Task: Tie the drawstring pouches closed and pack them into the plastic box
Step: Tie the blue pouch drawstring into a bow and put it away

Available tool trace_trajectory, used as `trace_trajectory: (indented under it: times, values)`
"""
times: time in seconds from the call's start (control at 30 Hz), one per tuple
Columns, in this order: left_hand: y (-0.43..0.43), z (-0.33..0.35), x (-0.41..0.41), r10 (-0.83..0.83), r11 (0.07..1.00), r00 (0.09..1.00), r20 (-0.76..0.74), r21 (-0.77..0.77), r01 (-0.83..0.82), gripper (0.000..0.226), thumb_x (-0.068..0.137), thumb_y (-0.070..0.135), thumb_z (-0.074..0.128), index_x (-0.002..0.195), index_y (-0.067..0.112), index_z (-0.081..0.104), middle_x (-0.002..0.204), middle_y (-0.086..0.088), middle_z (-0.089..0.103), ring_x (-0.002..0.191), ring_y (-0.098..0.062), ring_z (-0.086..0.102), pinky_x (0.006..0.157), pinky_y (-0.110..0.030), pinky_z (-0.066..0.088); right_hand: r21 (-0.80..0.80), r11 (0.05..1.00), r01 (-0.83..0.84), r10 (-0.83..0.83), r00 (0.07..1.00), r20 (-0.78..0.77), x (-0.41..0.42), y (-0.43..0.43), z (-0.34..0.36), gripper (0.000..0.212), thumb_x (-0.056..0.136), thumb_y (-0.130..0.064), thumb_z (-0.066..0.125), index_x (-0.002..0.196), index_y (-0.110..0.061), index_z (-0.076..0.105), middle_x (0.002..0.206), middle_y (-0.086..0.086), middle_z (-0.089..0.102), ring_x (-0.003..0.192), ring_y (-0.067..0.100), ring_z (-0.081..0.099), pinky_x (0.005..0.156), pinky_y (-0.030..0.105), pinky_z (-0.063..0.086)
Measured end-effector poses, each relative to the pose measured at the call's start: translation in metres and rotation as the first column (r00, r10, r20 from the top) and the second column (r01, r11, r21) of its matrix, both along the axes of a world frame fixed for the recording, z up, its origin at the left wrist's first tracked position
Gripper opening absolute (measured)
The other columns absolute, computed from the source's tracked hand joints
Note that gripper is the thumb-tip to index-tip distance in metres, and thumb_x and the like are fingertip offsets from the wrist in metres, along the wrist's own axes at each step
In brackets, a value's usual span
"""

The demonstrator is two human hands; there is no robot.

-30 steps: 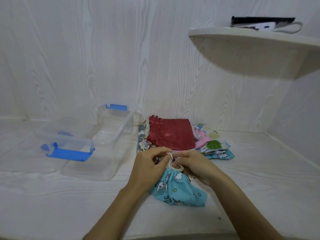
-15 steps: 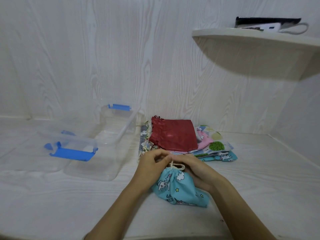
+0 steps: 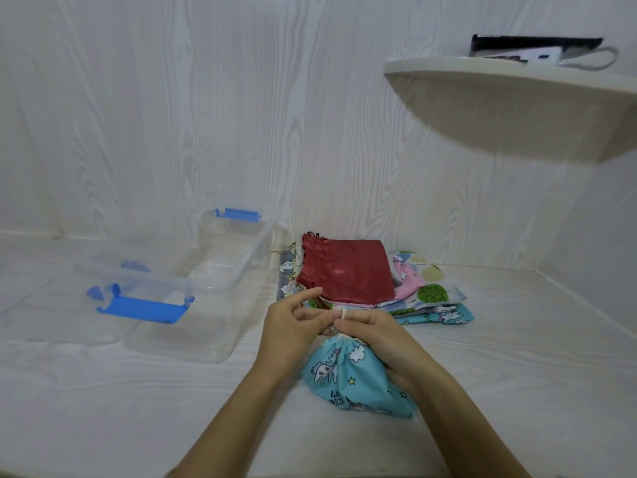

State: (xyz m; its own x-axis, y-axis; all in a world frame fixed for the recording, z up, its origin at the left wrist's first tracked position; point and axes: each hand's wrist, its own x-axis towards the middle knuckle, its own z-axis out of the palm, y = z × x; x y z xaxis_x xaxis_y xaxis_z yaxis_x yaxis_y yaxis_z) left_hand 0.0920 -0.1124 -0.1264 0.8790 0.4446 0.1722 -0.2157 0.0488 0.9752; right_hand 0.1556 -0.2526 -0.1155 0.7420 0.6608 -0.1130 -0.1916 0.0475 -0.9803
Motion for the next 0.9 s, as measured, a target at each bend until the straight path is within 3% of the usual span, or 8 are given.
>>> trace_trajectory:
  times: [0.1,0.27,0.33,0.4,0.5,0.6,0.77,0.9]
  values:
    - [0.008,0.0,0.002,0.119,0.993,0.992,0.033,0.012,-0.119,0.038,0.075,0.004,0.077,0.11,0.014,0.066,0.079,-0.003,0.074,0.06,-0.01,0.069,0.057,-0.017,0.053,0.042,0.988,0.146,-0.146,0.989,0.0,0.008,-0.005,0.007,0.019,0.084,-0.007,0.067,0.102,-0.005,0.074,0.103,0.026,0.071,0.09,0.033,0.069,0.089,0.044,0.056]
    - [0.006,0.002,0.003,0.219,0.963,0.967,0.127,0.133,-0.236,0.02,0.084,0.004,0.07,0.1,0.016,0.071,0.092,-0.001,0.071,0.055,0.003,0.059,0.055,-0.011,0.048,0.143,0.98,0.135,-0.122,0.988,-0.098,0.016,-0.007,0.018,0.024,0.077,-0.013,0.068,0.098,-0.004,0.074,0.097,0.025,0.067,0.084,0.031,0.067,0.083,0.042,0.056]
    - [0.006,-0.001,0.003,0.209,0.92,0.971,0.113,0.314,-0.234,0.023,0.089,0.01,0.064,0.101,0.029,0.071,0.099,0.008,0.071,0.073,0.005,0.062,0.068,-0.015,0.051,0.123,0.989,0.083,-0.076,0.995,-0.062,0.014,-0.005,0.016,0.023,0.077,-0.014,0.068,0.097,-0.004,0.074,0.095,0.025,0.068,0.081,0.031,0.068,0.079,0.04,0.058]
    - [0.004,0.001,0.002,0.122,0.878,0.992,0.039,0.462,-0.126,0.02,0.091,0.023,0.059,0.102,0.034,0.073,0.102,0.015,0.071,0.096,-0.003,0.063,0.085,-0.025,0.05,0.077,0.997,0.01,-0.011,1.0,0.011,0.011,-0.004,0.015,0.023,0.078,-0.013,0.068,0.097,-0.002,0.074,0.098,0.026,0.07,0.085,0.03,0.07,0.079,0.038,0.058]
    - [-0.002,0.003,0.0,-0.159,0.965,0.986,-0.055,0.204,0.167,0.016,0.092,0.015,0.061,0.098,0.017,0.076,0.092,-0.004,0.075,0.089,-0.019,0.071,0.076,-0.03,0.055,0.043,0.998,-0.051,0.047,0.995,0.086,0.008,-0.007,0.016,0.019,0.078,-0.011,0.069,0.094,-0.004,0.075,0.093,0.022,0.072,0.083,0.027,0.07,0.078,0.033,0.058]
    - [-0.001,0.01,-0.003,-0.309,0.949,0.948,-0.074,0.038,0.312,0.013,0.087,0.005,0.065,0.097,0.003,0.073,0.085,-0.009,0.076,0.074,-0.014,0.072,0.062,-0.018,0.054,0.011,0.999,-0.036,0.035,0.989,0.141,0.013,-0.014,0.017,0.021,0.076,-0.01,0.074,0.096,-0.005,0.072,0.091,0.019,0.071,0.082,0.026,0.069,0.079,0.034,0.056]
    - [0.002,0.005,0.001,-0.37,0.928,0.913,-0.173,-0.017,0.373,0.019,0.082,0.008,0.071,0.098,-0.001,0.073,0.091,-0.014,0.075,0.077,-0.017,0.072,0.064,-0.021,0.056,-0.067,0.997,0.047,-0.031,0.974,0.223,0.013,-0.021,0.015,0.019,0.081,-0.004,0.073,0.089,-0.01,0.056,0.084,0.016,0.069,0.07,0.02,0.064,0.065,0.026,0.053]
    - [0.002,0.004,0.003,-0.379,0.923,0.906,-0.19,0.001,0.386,0.018,0.08,0.005,0.072,0.094,-0.006,0.068,0.081,-0.007,0.073,0.069,-0.011,0.07,0.061,-0.019,0.054,-0.086,0.996,-0.013,0.035,0.965,0.258,0.01,-0.024,0.017,0.012,0.083,-0.003,0.071,0.086,-0.008,0.061,0.084,0.015,0.069,0.071,0.016,0.065,0.064,0.021,0.052]
